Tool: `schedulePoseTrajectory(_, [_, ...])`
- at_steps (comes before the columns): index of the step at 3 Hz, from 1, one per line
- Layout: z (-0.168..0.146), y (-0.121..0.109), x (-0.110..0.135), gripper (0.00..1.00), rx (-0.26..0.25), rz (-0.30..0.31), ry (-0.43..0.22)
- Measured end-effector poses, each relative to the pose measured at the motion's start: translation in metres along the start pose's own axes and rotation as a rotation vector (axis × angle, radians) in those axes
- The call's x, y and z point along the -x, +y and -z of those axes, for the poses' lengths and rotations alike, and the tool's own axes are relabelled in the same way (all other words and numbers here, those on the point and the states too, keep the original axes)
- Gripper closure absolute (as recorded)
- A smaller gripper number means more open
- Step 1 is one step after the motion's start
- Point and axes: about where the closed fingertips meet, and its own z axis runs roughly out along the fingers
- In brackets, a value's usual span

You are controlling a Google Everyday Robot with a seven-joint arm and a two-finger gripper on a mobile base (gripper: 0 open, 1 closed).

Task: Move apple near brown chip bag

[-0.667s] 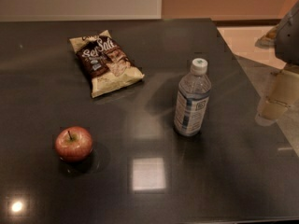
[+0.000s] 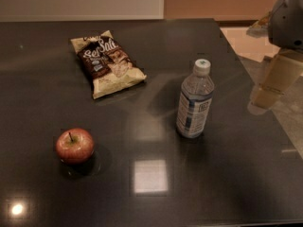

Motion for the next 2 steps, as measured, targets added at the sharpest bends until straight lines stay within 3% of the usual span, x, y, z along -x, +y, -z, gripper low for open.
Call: schedulePoseTrajectory(2, [-0.009, -0.001, 0.094, 0.00, 0.055, 0.136, -0.093])
